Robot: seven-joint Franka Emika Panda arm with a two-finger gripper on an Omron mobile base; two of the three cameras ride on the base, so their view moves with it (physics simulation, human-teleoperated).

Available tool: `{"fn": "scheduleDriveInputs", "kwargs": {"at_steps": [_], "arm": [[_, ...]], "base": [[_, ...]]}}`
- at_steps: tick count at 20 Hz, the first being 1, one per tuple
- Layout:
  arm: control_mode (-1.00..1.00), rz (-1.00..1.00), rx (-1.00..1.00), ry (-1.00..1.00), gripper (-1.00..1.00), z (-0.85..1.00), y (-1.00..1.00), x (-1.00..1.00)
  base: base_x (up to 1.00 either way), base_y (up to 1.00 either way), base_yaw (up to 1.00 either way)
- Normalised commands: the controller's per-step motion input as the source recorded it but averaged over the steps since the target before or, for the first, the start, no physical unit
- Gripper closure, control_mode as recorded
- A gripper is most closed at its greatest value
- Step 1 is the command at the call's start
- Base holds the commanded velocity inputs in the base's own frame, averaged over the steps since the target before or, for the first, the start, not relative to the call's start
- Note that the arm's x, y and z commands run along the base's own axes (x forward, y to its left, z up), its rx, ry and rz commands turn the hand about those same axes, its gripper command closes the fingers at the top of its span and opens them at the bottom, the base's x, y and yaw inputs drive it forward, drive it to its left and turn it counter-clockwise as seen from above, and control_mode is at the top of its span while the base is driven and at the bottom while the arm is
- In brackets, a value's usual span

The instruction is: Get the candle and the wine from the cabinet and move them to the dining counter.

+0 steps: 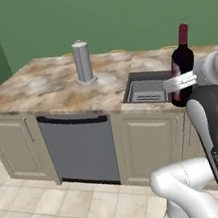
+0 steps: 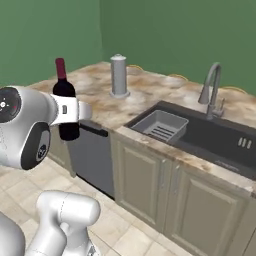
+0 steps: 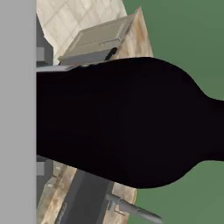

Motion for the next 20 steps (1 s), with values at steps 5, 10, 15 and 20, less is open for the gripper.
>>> {"fn": "scheduleDriveInputs", "kwargs": {"at_steps": [5, 10, 15, 20], "arm": [[1.0, 0.0, 0.0, 0.0, 1.0, 0.0, 0.0, 0.0], [1.0, 0.0, 0.0, 0.0, 1.0, 0.0, 0.0, 0.0], [1.0, 0.0, 0.0, 0.0, 1.0, 0.0, 0.0, 0.0], [1.0, 0.0, 0.0, 0.0, 1.0, 0.0, 0.0, 0.0]], "base": [[0.0, -0.74, 0.26], [-0.28, -1.0, 0.0], [-0.43, -1.0, -0.13], [-0.49, -1.0, -0.26]]}}
